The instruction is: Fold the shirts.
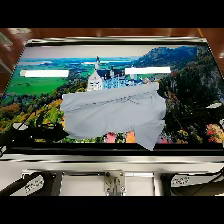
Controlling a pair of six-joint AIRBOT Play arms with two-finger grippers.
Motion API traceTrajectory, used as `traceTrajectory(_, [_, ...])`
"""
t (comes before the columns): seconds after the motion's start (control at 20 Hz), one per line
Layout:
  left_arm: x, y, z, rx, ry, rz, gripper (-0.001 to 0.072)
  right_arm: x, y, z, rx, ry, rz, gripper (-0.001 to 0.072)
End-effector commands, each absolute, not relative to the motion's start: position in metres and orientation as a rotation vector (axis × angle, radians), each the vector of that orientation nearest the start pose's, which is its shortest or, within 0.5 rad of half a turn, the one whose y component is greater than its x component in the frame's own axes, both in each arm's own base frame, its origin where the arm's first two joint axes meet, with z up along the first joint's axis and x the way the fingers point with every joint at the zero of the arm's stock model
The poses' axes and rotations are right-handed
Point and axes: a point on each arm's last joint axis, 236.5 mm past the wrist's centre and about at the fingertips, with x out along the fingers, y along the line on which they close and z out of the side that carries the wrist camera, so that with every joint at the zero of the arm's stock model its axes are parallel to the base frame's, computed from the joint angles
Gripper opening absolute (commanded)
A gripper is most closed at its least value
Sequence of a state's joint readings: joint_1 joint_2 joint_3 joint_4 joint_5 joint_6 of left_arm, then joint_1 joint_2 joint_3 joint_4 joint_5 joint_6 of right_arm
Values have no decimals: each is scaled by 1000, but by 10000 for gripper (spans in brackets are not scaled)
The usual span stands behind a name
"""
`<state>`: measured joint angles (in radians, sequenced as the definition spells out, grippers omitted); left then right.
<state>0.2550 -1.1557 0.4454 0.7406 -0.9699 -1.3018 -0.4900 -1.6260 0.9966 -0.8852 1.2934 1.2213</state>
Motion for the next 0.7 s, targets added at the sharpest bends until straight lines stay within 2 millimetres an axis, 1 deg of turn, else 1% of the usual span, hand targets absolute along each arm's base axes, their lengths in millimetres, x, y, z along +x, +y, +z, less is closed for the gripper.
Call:
traceTrajectory(0.0, [267, -85, -88, -892, 1364, -169, 37, 343, 4, -135, 864, 1534, 214, 592])
traceTrajectory(0.05, [269, -84, -85, -888, 1356, -174, 37, 348, 10, -138, 876, 1525, 213, 441])
traceTrajectory(0.1, [273, -84, -82, -884, 1346, -179, 37, 352, 16, -136, 887, 1517, 222, 215])
traceTrajectory(0.15, [279, -82, -76, -874, 1327, -184, 37, 355, 23, -128, 897, 1504, 261, 68])
traceTrajectory(0.2, [290, -79, -66, -855, 1293, -195, 36, 360, 30, -114, 899, 1477, 327, 67])
traceTrajectory(0.25, [303, -76, -52, -834, 1247, -207, 36, 368, 38, -90, 889, 1425, 423, 66])
traceTrajectory(0.3, [322, -71, -28, -802, 1176, -224, 36, 377, 44, -61, 862, 1358, 509, 66])
traceTrajectory(0.35, [344, -65, 8, -751, 1076, -251, 36, 389, 46, -24, 806, 1265, 581, 65])
traceTrajectory(0.4, [364, -59, 54, -692, 958, -277, 35, 401, 45, 16, 739, 1170, 615, 65])
traceTrajectory(0.45, [383, -55, 118, -611, 804, -311, 36, 414, 43, 69, 652, 1043, 640, 65])
traceTrajectory(0.5, [392, -52, 188, -536, 649, -338, 36, 424, 42, 127, 565, 900, 649, 65])
traceTrajectory(0.55, [391, -51, 263, -461, 488, -361, 37, 430, 42, 198, 456, 729, 646, 65])
traceTrajectory(0.6, [378, -53, 346, -379, 307, -379, 37, 427, 40, 265, 343, 565, 617, 65])
traceTrajectory(0.65, [357, -56, 418, -310, 141, -390, 37, 416, 37, 336, 220, 385, 556, 65])
